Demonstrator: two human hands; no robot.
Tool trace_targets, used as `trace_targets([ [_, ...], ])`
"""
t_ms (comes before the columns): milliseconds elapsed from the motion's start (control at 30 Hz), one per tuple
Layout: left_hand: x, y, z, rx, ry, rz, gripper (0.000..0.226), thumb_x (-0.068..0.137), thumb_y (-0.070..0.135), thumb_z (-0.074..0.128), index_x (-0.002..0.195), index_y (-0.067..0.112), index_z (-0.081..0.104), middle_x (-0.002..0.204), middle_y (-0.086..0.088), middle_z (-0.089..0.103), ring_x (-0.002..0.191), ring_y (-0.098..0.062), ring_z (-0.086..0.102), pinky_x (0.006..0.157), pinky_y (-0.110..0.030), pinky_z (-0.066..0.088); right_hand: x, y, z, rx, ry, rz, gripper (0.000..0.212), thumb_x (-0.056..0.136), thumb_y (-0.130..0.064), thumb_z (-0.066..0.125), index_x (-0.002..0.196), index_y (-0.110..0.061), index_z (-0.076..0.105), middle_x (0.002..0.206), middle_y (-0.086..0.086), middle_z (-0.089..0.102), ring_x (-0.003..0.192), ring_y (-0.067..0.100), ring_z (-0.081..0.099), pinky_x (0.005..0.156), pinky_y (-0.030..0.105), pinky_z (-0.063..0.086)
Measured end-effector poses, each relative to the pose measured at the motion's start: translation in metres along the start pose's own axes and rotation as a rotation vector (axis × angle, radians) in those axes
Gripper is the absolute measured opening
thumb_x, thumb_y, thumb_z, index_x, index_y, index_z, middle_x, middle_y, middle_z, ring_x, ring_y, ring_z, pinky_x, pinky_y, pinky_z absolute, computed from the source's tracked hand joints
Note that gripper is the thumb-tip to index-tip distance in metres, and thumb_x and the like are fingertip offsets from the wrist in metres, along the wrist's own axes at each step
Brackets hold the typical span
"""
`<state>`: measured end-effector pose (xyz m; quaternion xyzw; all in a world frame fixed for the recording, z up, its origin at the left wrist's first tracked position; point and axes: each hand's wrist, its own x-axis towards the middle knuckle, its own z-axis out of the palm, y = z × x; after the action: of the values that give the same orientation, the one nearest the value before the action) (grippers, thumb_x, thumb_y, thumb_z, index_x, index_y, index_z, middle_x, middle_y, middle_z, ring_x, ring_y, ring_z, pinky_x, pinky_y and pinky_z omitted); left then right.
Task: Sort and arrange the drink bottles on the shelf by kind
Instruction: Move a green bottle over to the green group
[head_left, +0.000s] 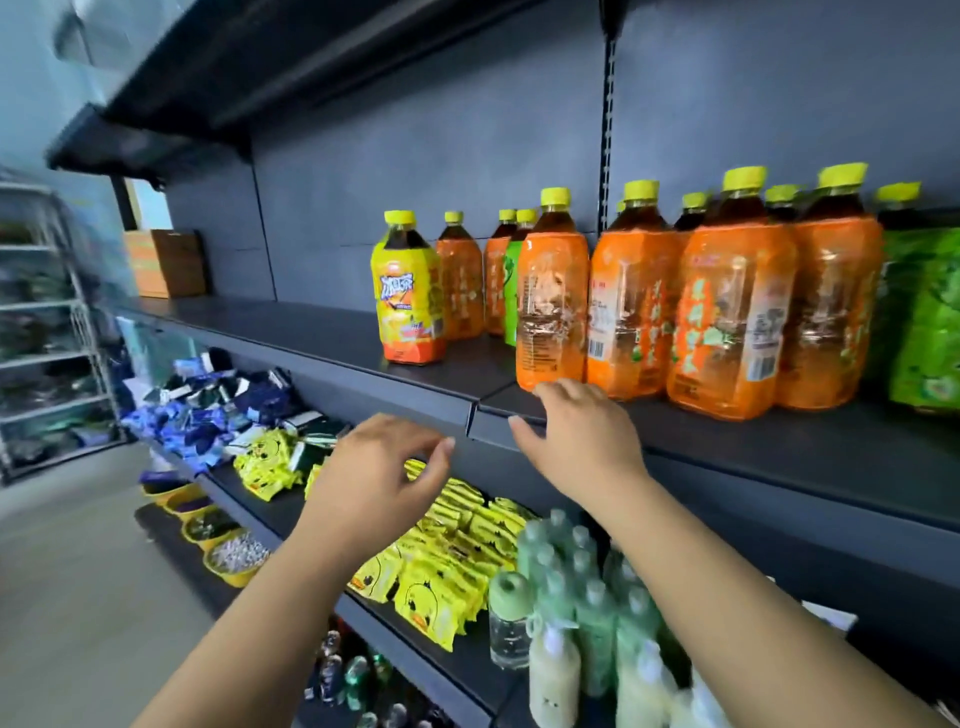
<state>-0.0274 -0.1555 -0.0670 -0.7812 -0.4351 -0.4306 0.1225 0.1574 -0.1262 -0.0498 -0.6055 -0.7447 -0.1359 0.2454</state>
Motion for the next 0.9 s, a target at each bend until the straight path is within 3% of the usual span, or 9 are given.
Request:
trace_targets([
  [100, 0.029, -0.025, 0.027, -0.093, -0.032, -0.019, 0.047, 0.079, 0.045, 0.04, 0.072, 0.009, 0.068, 0.074, 0.0, 0.069, 0.082, -0.01, 0.048, 0.065, -0.018, 0.032, 0.031, 0.007, 0.021, 0.124, -0.03, 0.128, 0.052, 0.093, -0.049, 0.038, 0.132, -0.015, 0.038, 0.137, 0.004, 0.041, 0.124, 0.027, 0.04, 0.092, 0.037, 0.04],
  [233, 0.086, -0.052, 0.062, -0.313, -0.101, -0.079, 0.03, 0.087, 0.034, 0.052, 0.078, 0.011, 0.068, 0.075, -0.002, 0.066, 0.076, -0.007, 0.051, 0.063, -0.01, 0.036, 0.072, 0.011, 0.023, 0.277, 0.157, 0.252, 0.054, 0.089, -0.048, 0.046, 0.135, -0.02, 0.034, 0.138, 0.006, 0.038, 0.127, 0.027, 0.035, 0.095, 0.036, 0.036],
  [300, 0.11, -0.063, 0.076, -0.436, -0.134, -0.124, 0.018, 0.09, 0.031, 0.053, 0.076, 0.027, 0.063, 0.076, -0.001, 0.065, 0.072, -0.01, 0.054, 0.064, -0.018, 0.041, 0.079, 0.013, 0.024, 0.321, 0.265, 0.302, 0.051, 0.088, -0.045, 0.051, 0.129, -0.021, 0.036, 0.134, 0.004, 0.038, 0.126, 0.023, 0.034, 0.095, 0.032, 0.034],
  [367, 0.131, -0.069, 0.089, -0.56, -0.107, -0.166, 0.015, 0.09, 0.032, 0.052, 0.077, 0.039, 0.056, 0.083, 0.005, 0.067, 0.081, -0.011, 0.059, 0.075, -0.025, 0.044, 0.077, 0.015, 0.026, 0.345, 0.313, 0.328, 0.053, 0.087, -0.044, 0.053, 0.13, -0.021, 0.034, 0.135, 0.001, 0.036, 0.126, 0.02, 0.034, 0.096, 0.029, 0.032],
  [467, 0.162, -0.073, 0.107, -0.83, -0.134, -0.266, 0.013, 0.092, 0.031, 0.047, 0.084, 0.037, 0.055, 0.097, 0.006, 0.064, 0.1, -0.013, 0.058, 0.085, -0.03, 0.045, 0.08, 0.018, 0.028, 0.344, 0.322, 0.375, 0.062, 0.087, -0.046, 0.051, 0.138, -0.022, 0.027, 0.143, -0.001, 0.032, 0.131, 0.017, 0.032, 0.104, 0.031, 0.03],
  [533, 0.181, -0.075, 0.12, -1.015, -0.2, -0.372, 0.012, 0.094, 0.031, 0.044, 0.087, 0.033, 0.054, 0.102, 0.003, 0.06, 0.104, -0.016, 0.056, 0.087, -0.033, 0.046, 0.081, 0.019, 0.029, 0.302, 0.299, 0.396, 0.066, 0.086, -0.048, 0.05, 0.141, -0.022, 0.024, 0.147, -0.001, 0.031, 0.134, 0.018, 0.031, 0.108, 0.033, 0.029],
  [600, 0.201, -0.081, 0.133, -1.089, -0.149, -0.432, 0.008, 0.092, 0.034, 0.047, 0.093, 0.028, 0.054, 0.11, -0.002, 0.058, 0.109, -0.018, 0.054, 0.095, -0.038, 0.045, 0.082, 0.018, 0.03, 0.239, 0.296, 0.411, 0.071, 0.085, -0.049, 0.051, 0.142, -0.022, 0.021, 0.149, -0.001, 0.028, 0.135, 0.017, 0.03, 0.11, 0.033, 0.029],
  [733, 0.245, -0.103, 0.164, -1.068, -0.098, -0.525, 0.057, 0.084, 0.043, 0.06, 0.13, 0.018, 0.036, 0.129, -0.003, 0.047, 0.116, -0.017, 0.048, 0.098, -0.029, 0.038, 0.078, 0.01, 0.038, 0.113, 0.301, 0.474, 0.08, 0.082, -0.051, 0.054, 0.145, -0.021, 0.016, 0.152, 0.001, 0.015, 0.14, 0.019, 0.016, 0.113, 0.033, 0.019],
  [900, 0.279, -0.124, 0.209, -1.187, -0.231, -0.61, 0.089, 0.069, 0.046, 0.074, 0.138, 0.026, 0.021, 0.137, -0.007, 0.043, 0.12, -0.028, 0.047, 0.102, -0.048, 0.039, 0.085, -0.005, 0.043, 0.068, 0.455, 0.673, 0.103, 0.069, -0.061, 0.059, 0.147, -0.023, 0.002, 0.154, 0.0, -0.013, 0.14, 0.016, -0.013, 0.115, 0.04, 0.002],
])
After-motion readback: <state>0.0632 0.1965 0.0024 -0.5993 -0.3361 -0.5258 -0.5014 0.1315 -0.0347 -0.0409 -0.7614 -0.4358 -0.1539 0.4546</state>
